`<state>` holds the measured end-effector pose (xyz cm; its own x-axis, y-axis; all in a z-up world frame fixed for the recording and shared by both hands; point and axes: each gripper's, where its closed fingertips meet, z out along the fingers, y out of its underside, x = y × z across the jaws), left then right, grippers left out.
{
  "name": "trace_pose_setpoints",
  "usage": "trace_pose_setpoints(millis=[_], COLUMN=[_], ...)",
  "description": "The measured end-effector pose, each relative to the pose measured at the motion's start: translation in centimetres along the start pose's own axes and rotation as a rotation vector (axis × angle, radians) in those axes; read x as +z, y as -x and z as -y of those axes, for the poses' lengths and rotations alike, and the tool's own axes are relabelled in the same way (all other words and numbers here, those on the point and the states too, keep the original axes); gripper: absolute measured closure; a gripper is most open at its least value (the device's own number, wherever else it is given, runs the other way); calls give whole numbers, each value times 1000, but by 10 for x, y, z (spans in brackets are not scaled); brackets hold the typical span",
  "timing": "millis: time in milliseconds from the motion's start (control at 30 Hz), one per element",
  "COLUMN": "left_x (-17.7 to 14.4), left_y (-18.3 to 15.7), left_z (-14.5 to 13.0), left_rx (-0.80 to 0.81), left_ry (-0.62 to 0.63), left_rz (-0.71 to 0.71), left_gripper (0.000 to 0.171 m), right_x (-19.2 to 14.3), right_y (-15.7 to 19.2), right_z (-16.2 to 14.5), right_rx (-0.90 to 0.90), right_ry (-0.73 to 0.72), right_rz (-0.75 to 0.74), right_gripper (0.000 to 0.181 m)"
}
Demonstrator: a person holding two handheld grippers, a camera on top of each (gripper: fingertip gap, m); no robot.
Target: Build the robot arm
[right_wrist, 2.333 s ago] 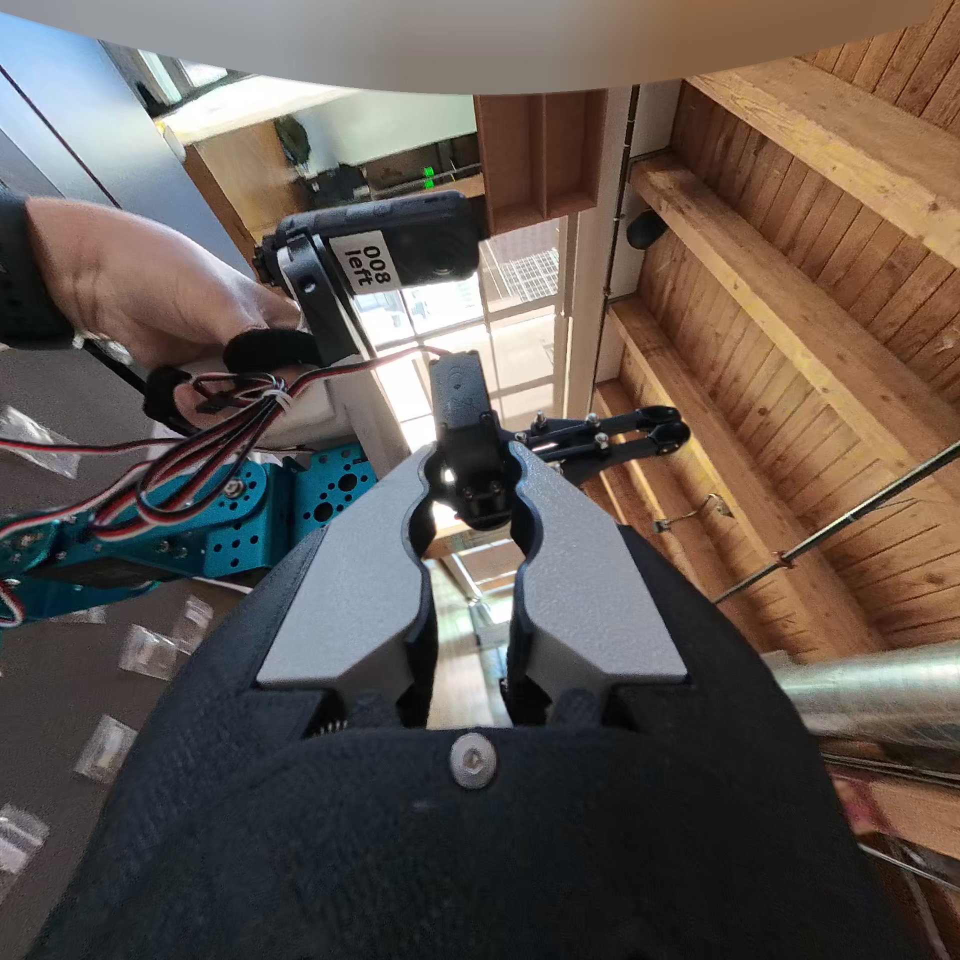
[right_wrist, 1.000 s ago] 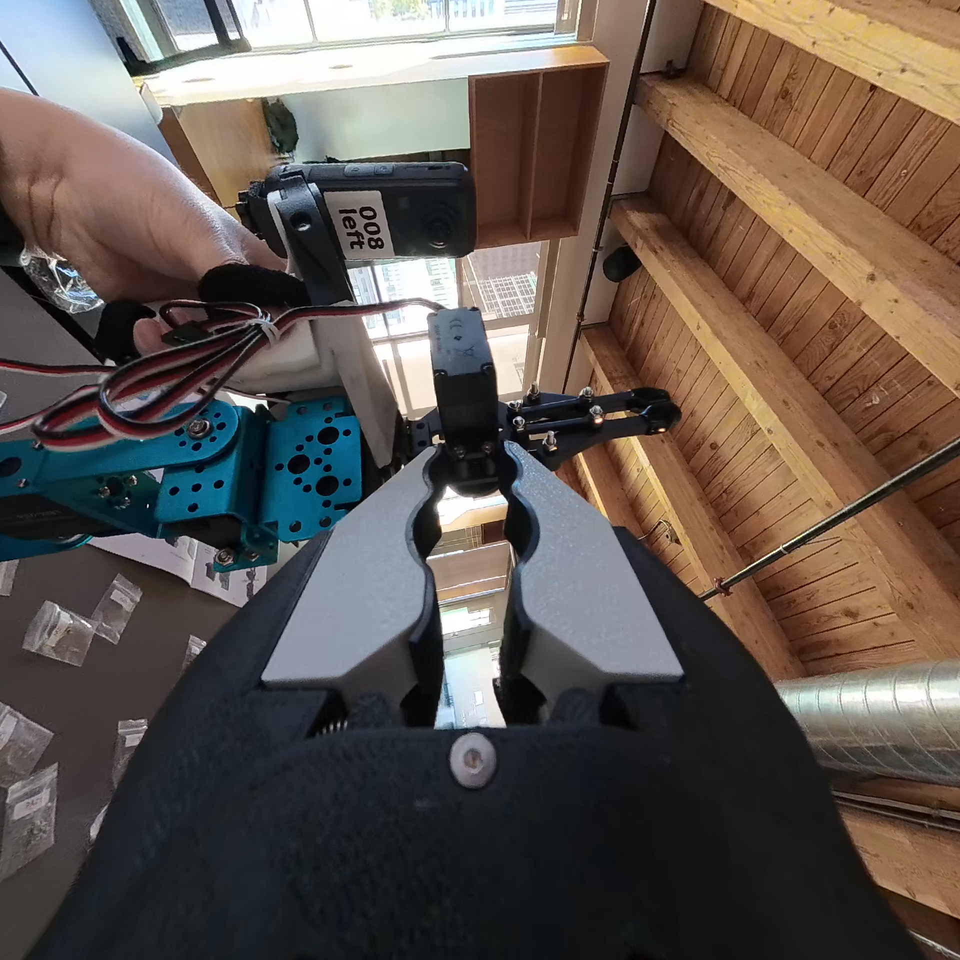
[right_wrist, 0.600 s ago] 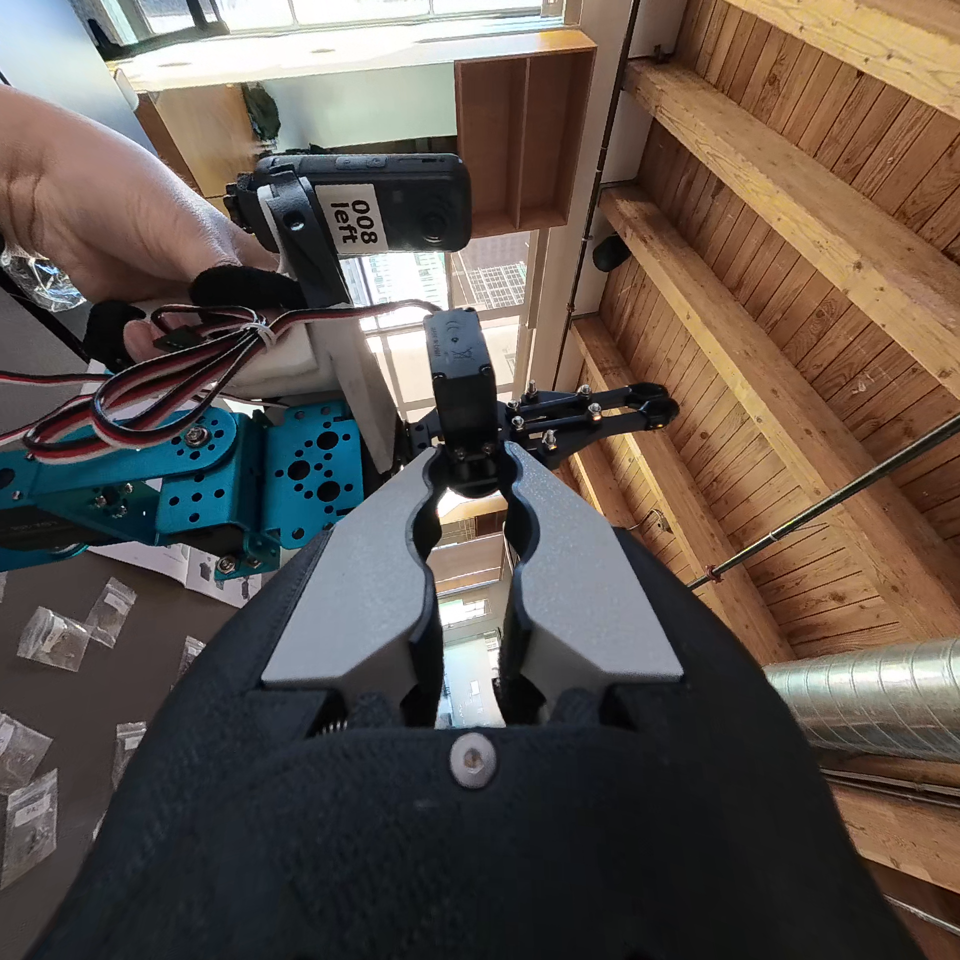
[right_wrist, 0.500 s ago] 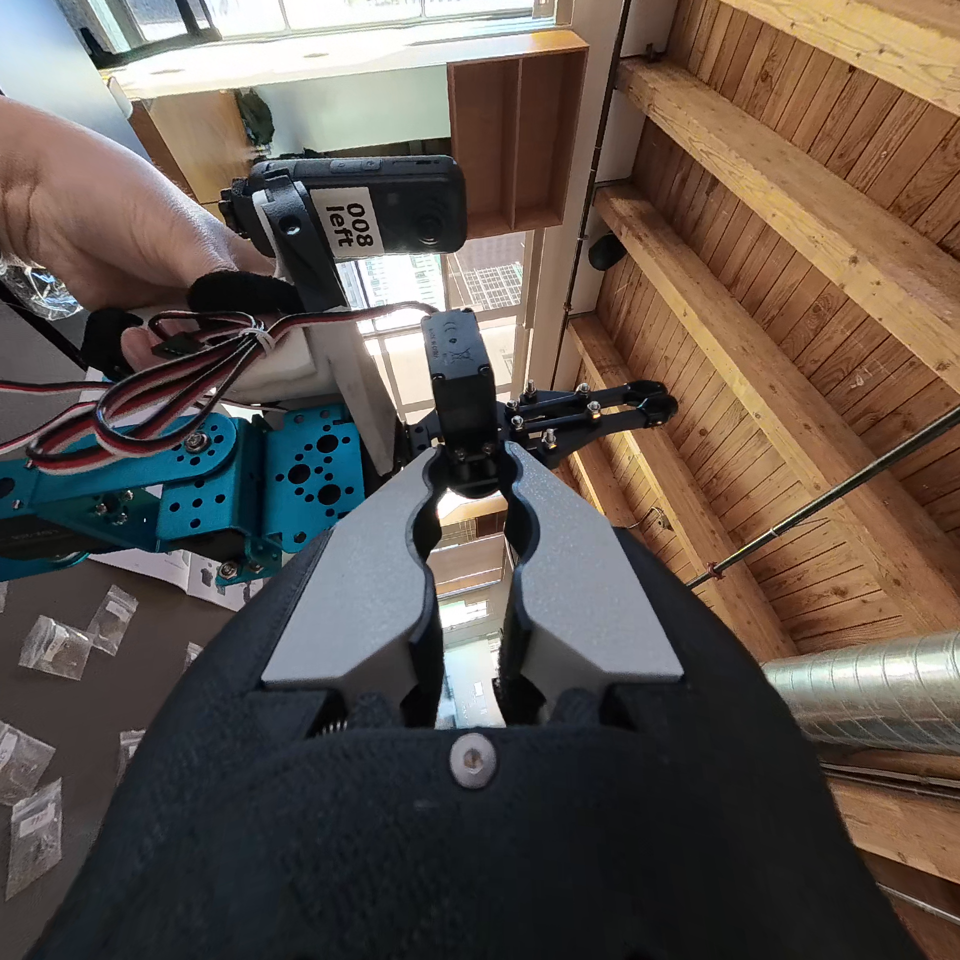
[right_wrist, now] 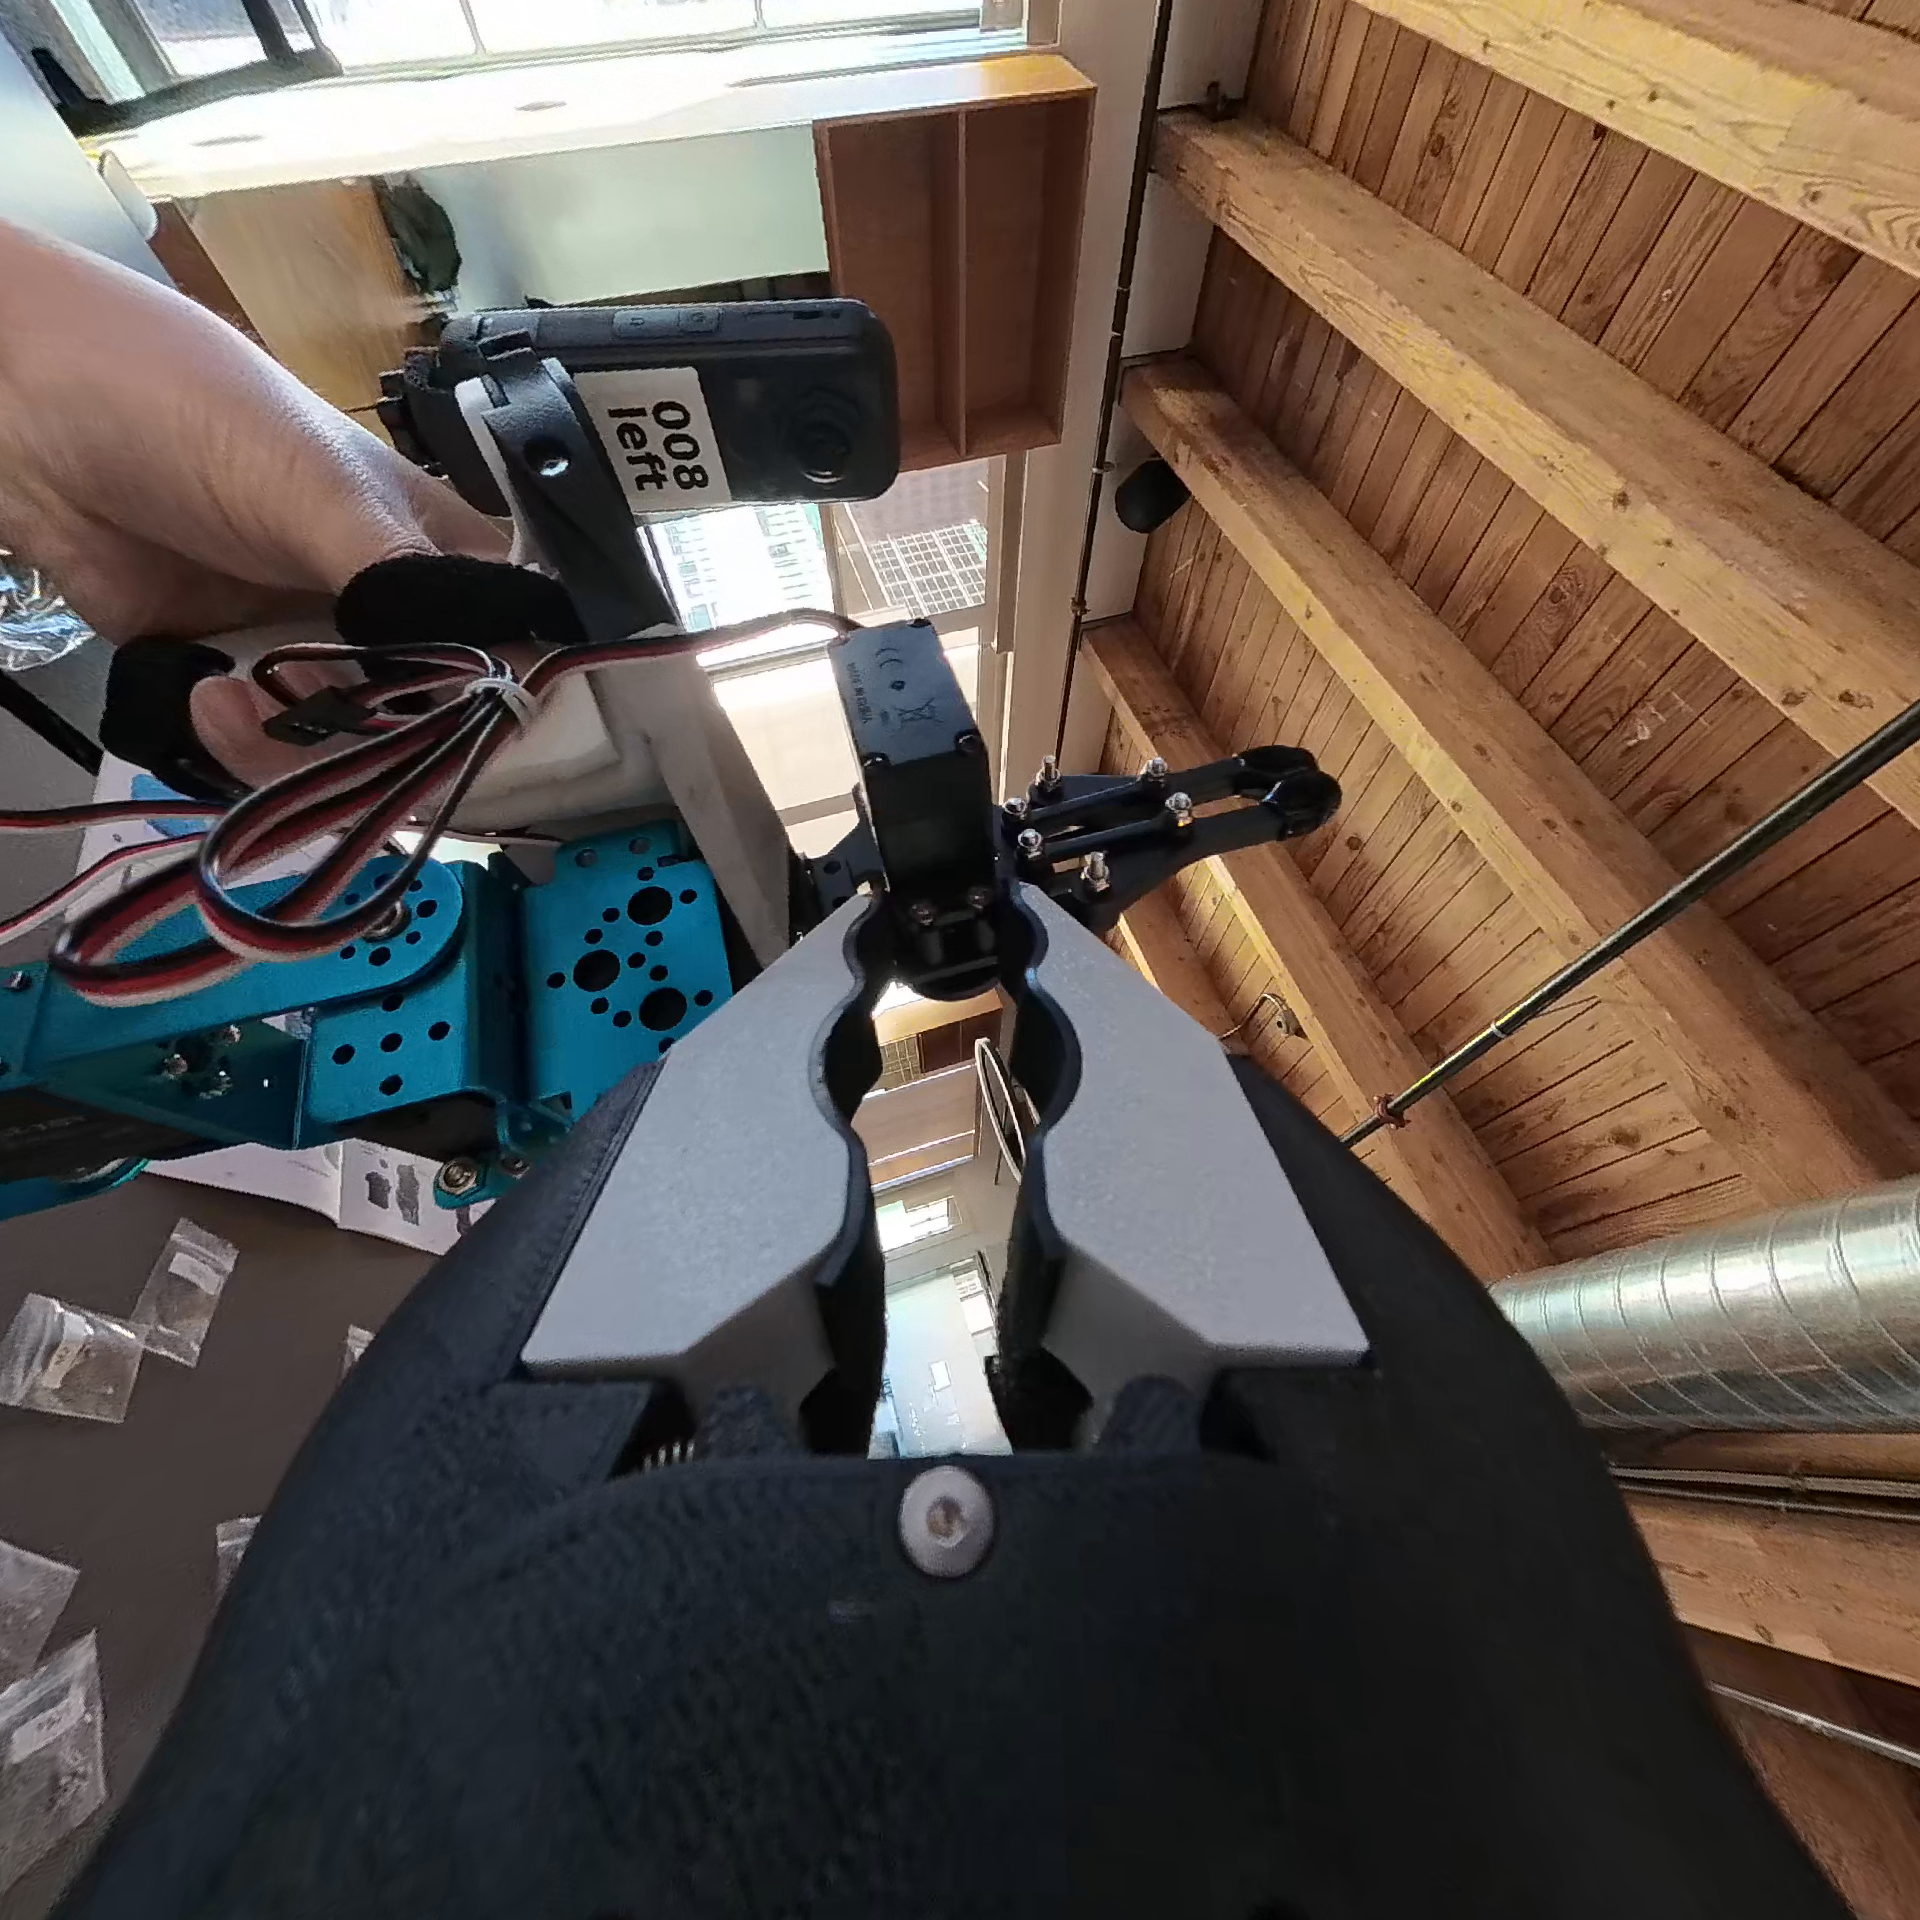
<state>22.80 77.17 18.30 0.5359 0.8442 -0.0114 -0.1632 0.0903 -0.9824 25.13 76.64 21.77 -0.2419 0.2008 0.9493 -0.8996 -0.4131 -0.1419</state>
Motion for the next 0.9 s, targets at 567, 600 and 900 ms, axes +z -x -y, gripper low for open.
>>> trace_pose_setpoints(millis=[567, 600, 900], left_x=[0, 0, -1], left_y=[0, 0, -1], left_z=[0, 0, 0], left_rx=[-2, -1, -13], left_ry=[1, 1, -8], left_rz=[5, 7, -7], left_gripper=[151, 151, 151], right_x=[1, 0, 1], right_y=[0, 0, 0], right_z=[1, 1, 1], right_rx=[5, 11, 55], right_ry=[9, 10, -8], right_rz=[-43, -44, 25], right_gripper=[163, 163, 162])
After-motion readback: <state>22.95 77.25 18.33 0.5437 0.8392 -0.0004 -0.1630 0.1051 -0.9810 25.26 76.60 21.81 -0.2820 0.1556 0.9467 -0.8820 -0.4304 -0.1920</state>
